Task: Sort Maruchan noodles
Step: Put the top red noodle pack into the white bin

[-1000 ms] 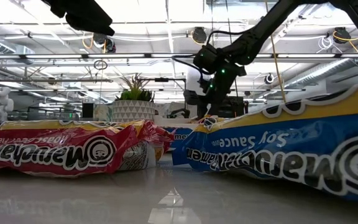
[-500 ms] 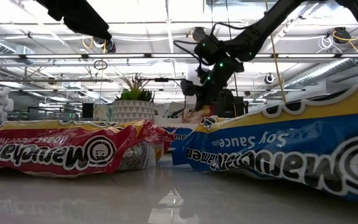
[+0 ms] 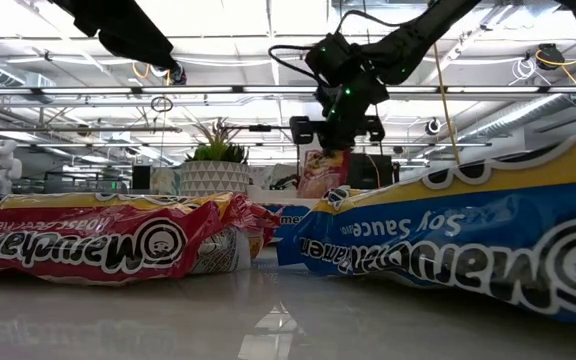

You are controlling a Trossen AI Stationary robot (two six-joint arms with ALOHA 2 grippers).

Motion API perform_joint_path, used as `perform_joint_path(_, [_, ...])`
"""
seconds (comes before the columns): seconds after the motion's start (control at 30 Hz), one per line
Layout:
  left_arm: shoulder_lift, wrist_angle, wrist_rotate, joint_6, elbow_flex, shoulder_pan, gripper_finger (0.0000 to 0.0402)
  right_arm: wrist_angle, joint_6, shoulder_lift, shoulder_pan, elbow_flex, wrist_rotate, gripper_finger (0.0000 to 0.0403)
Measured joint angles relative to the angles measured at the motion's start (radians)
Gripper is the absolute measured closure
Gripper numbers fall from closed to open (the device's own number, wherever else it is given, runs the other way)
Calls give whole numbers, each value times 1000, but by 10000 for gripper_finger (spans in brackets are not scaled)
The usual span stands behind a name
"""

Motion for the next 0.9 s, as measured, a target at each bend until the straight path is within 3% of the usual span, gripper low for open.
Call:
perform_joint_path(0.3, [0, 4, 0, -3, 0, 0, 80, 17, -42, 0, 80, 0, 239, 403])
perform_joint_path(0.43, [0, 5, 0, -5, 0, 0, 80, 17, -35, 0, 97, 0, 291, 403])
perform_joint_path(0.9, [0, 33, 0, -10, 0, 0, 80, 25, 15, 0, 74, -33, 252, 403])
